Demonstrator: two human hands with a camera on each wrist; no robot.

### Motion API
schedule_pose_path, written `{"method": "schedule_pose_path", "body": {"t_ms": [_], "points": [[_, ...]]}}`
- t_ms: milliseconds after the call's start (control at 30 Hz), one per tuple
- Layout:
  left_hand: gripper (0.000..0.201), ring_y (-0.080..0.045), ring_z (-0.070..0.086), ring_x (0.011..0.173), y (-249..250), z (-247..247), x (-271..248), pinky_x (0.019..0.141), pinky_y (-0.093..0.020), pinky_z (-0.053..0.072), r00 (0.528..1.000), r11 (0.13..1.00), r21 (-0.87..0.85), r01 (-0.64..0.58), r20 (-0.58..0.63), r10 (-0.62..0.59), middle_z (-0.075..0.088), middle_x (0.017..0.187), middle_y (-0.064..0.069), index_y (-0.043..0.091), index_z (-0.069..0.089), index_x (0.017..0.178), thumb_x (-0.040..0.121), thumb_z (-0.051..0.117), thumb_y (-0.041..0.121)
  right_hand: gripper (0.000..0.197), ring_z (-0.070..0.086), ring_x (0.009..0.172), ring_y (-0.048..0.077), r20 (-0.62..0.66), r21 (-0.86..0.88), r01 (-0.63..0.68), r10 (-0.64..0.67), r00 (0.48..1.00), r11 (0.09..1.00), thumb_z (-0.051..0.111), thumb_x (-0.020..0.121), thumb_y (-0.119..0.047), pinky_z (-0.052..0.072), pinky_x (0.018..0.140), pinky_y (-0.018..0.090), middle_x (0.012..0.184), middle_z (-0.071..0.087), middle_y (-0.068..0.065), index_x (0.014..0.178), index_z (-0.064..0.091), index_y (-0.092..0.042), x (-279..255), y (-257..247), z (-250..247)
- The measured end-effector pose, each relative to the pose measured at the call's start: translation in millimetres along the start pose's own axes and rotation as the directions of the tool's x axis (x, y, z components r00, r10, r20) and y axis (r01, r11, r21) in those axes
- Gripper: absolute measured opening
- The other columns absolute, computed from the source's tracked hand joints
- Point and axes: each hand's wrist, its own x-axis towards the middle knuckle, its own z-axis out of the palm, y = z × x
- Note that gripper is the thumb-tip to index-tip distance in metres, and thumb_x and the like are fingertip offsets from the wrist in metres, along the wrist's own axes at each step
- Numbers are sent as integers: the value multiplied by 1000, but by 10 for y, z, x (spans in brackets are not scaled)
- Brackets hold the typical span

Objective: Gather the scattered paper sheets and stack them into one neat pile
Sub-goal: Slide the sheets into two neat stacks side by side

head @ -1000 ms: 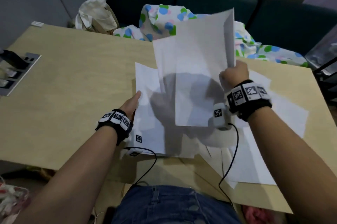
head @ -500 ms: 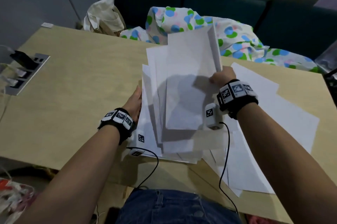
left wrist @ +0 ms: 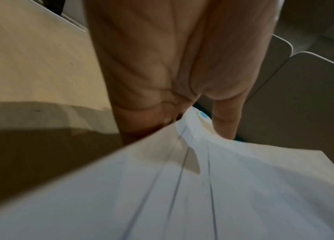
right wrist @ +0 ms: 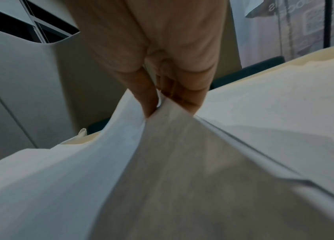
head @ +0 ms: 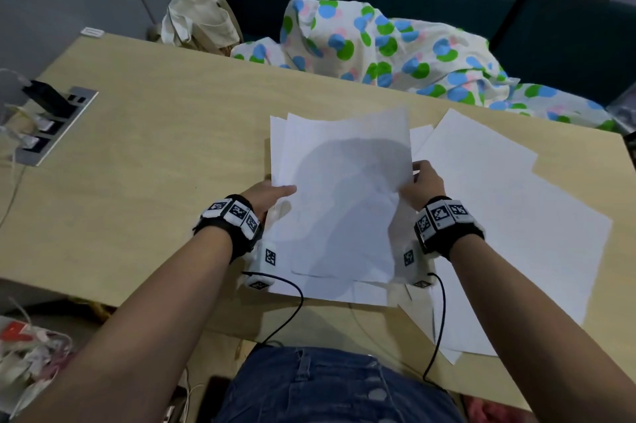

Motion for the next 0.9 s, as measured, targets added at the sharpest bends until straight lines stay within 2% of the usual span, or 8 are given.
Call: {"method": "schedule_pose_path", "body": {"t_ms": [167, 267, 367, 533, 633, 733, 800, 900], "points": [[81, -24, 55, 124, -62, 45, 60, 110, -43, 38, 996, 995, 52, -87, -17, 88, 59, 134, -2, 18, 45, 138, 65, 79, 28, 53, 59, 107, 33, 55, 29, 23, -25, 998, 999, 58, 84, -7, 51, 85, 38, 111, 62, 16, 133, 39, -10, -152, 42, 265], [68, -25, 56, 121, -108, 46, 114, 109, -45, 39, 994, 990, 105, -98, -40, 102, 60, 132, -5, 16, 47, 137, 75, 76, 16, 80, 32, 136, 33, 9, -226, 27, -26, 1000, 974, 63, 86, -25, 35, 105, 42, 148, 33, 15, 148, 15, -6, -208, 57, 348], [60, -27, 58, 118, -89, 67, 101, 107, -44, 42, 990, 983, 162, -83, -97, 100, 62, 128, -8, 12, 51, 132, 77, 75, 12, 95, 4, 148, 28, 192, -289, 33, 24, 981, 957, 54, 90, -44, 15, 119, 45, 160, 0, 12, 149, -6, -1, -284, 96, 425], [56, -26, 58, 113, -63, 109, 96, 94, -33, 45, 975, 954, 294, -63, -187, 122, 60, 121, -4, 6, 49, 132, 80, 68, 4, 86, -3, 149, 25, 303, -337, 169, -63, 951, 926, 37, 93, -55, 3, 117, 51, 161, -5, 7, 150, -6, -6, -368, 110, 527], [61, -28, 54, 121, -34, 101, 74, 97, -33, 43, 963, 929, 360, -83, -211, 168, 55, 134, -9, 6, 43, 137, 81, 66, 5, 79, -8, 148, 28, 133, -450, 33, 30, 991, 892, 32, 94, -53, 2, 116, 57, 160, -9, 7, 151, -7, -14, -287, 222, 318], [55, -28, 56, 116, -12, 66, 38, 89, -29, 40, 944, 927, 344, -149, -230, 237, 57, 130, -12, 7, 46, 134, 82, 61, -3, 101, -10, 146, 37, -15, -498, -212, 237, 972, 841, 52, 83, -58, 6, 112, 66, 159, -13, 14, 151, -9, -15, -196, 431, 0], [57, -25, 56, 108, -2, 41, 20, 88, -29, 41, 935, 936, 299, -185, -240, 262, 59, 129, -13, 9, 47, 134, 81, 60, -8, 117, -12, 145, 39, -13, -442, -321, 351, 936, 838, 63, 73, -62, 7, 110, 69, 158, -15, 17, 150, -11, -14, -188, 553, -130], [57, -23, 55, 104, 30, -3, 17, 87, -29, 42, 925, 936, 279, -215, -248, 286, 60, 126, -13, 8, 48, 133, 80, 59, -12, 122, -13, 145, 39, 42, -408, -320, 368, 929, 855, 63, 69, -68, 12, 112, 66, 158, -16, 15, 151, -8, -13, -216, 632, -86]]}}
